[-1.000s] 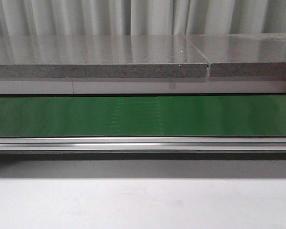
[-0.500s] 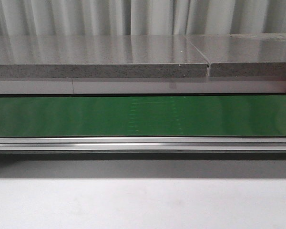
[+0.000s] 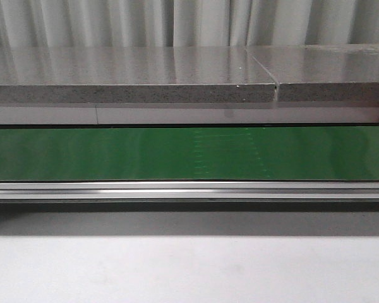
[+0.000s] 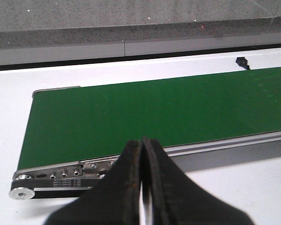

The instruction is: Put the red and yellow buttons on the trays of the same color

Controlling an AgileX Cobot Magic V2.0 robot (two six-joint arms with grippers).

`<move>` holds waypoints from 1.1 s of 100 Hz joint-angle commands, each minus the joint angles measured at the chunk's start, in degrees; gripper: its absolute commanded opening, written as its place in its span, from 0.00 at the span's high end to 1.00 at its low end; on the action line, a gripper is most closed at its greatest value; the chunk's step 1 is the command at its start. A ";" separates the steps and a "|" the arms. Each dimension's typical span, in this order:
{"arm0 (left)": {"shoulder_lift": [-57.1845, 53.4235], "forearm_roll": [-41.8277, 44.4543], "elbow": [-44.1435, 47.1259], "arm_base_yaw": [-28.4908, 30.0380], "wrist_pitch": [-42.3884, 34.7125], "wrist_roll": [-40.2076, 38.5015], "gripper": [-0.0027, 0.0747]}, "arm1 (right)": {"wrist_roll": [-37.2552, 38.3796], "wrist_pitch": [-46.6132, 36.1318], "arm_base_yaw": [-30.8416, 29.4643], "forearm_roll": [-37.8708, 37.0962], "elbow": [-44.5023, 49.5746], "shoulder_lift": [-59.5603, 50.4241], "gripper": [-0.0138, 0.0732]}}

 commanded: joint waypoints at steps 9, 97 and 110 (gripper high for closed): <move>0.44 -1.46 -1.42 -0.20 -3.94 -0.35 0.99 | 0.00 -2.59 -0.07 0.57 -1.45 -2.46 0.60; 0.44 -1.46 -1.42 -0.20 -3.94 -0.35 0.99 | 0.00 -5.10 1.28 5.21 -1.45 -14.09 0.15; 0.44 -1.46 -1.42 -0.20 -3.94 -0.35 0.99 | -0.43 -5.45 6.08 5.28 -1.45 -17.41 0.15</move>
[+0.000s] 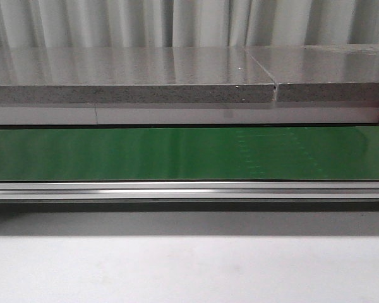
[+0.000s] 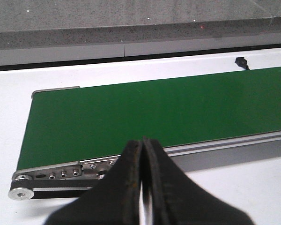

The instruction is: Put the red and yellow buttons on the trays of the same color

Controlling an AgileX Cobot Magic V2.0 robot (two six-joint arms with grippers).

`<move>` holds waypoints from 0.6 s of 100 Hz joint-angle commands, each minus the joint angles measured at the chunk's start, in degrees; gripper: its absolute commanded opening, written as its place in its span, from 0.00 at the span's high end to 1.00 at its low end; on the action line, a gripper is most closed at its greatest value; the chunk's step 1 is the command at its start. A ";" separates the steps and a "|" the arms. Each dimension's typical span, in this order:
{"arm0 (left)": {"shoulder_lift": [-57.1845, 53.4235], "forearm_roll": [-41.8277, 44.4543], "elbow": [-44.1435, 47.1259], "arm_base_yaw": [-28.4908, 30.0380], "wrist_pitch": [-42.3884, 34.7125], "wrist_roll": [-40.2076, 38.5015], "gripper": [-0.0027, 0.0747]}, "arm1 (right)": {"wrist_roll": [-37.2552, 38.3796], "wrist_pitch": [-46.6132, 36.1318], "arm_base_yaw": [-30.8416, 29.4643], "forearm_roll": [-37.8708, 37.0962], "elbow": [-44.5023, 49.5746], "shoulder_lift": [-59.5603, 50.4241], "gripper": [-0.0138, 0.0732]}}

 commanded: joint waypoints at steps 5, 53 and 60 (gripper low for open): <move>0.44 -1.46 -1.42 -0.20 -3.94 -0.35 0.99 | -1.63 -3.05 4.86 1.22 -1.45 -5.38 0.15; 0.44 -1.46 -1.42 -0.20 -3.94 -0.35 0.99 | -10.52 -2.55 30.78 1.22 -1.39 -18.73 0.15; 0.44 -1.46 -1.42 -0.20 -3.94 -0.35 0.99 | -12.20 -2.30 34.21 1.22 -0.79 -20.94 0.15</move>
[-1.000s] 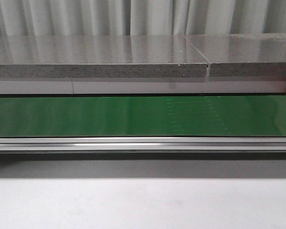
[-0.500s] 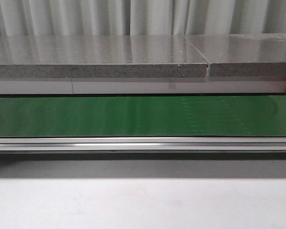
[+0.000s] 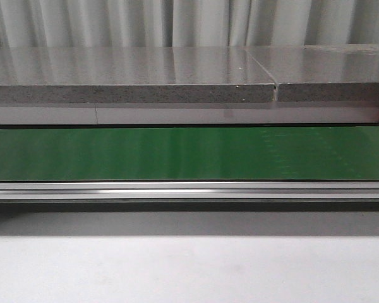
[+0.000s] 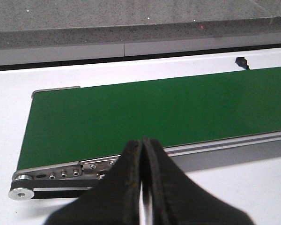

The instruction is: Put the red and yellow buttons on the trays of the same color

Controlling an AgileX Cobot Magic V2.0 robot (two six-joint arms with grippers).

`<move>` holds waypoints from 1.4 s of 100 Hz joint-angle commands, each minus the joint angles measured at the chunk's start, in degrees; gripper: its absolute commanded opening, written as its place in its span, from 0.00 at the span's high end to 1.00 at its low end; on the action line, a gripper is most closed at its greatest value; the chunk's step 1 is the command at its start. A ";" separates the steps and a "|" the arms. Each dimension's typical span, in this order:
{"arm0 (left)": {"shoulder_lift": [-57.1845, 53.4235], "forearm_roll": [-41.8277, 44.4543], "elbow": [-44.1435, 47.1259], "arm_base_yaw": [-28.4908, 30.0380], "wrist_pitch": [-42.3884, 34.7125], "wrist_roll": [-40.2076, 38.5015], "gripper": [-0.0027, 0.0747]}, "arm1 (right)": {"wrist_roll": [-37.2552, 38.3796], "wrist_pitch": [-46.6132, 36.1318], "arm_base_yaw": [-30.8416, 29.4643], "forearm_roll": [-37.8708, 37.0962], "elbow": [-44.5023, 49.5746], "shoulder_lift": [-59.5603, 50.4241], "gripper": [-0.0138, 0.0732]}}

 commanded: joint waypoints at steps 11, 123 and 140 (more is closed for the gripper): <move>0.44 -1.46 -1.42 -0.20 -3.94 -0.35 0.99 | -4.61 -2.72 7.77 0.74 1.69 -8.57 0.15; 0.44 -1.46 -1.42 -0.20 -3.94 -0.35 0.99 | -4.96 13.82 11.55 0.96 27.05 -52.09 0.91; 0.44 -1.46 -1.42 -0.20 -3.94 -0.35 0.99 | -4.96 13.82 11.55 0.96 27.05 -52.09 0.92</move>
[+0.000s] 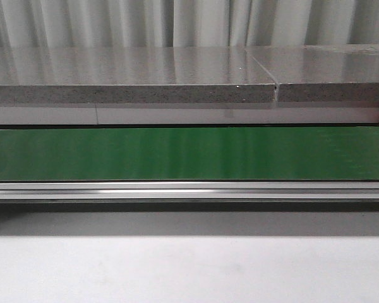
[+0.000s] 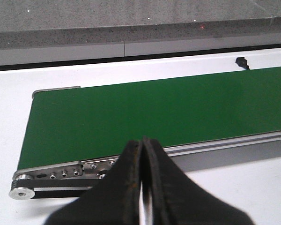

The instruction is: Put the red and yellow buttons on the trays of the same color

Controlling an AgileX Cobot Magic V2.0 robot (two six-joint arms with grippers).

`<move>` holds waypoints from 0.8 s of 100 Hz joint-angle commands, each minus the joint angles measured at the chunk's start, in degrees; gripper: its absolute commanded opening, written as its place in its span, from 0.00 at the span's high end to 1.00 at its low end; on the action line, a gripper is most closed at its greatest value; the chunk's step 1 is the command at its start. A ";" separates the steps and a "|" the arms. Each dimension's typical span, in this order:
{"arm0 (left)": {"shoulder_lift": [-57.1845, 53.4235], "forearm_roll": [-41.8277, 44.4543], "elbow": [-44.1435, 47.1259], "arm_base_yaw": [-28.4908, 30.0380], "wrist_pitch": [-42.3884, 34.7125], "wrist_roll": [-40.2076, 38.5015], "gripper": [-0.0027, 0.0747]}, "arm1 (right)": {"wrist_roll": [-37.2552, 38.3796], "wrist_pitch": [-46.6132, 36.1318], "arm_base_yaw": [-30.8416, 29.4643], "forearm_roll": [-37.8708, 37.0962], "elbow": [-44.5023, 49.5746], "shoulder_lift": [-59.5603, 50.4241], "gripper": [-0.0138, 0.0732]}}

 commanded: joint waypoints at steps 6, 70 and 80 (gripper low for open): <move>0.44 -1.46 -1.42 -0.20 -3.94 -0.35 0.99 | -0.57 -3.73 -0.02 0.94 -1.33 0.33 0.92; 0.44 -1.46 -1.42 -0.20 -3.94 -0.35 0.99 | -0.57 -11.05 0.05 0.94 1.17 0.33 0.92; 0.44 -1.46 -1.42 -0.20 -3.94 -0.35 0.99 | -0.57 -16.79 0.93 0.94 4.76 -0.71 0.92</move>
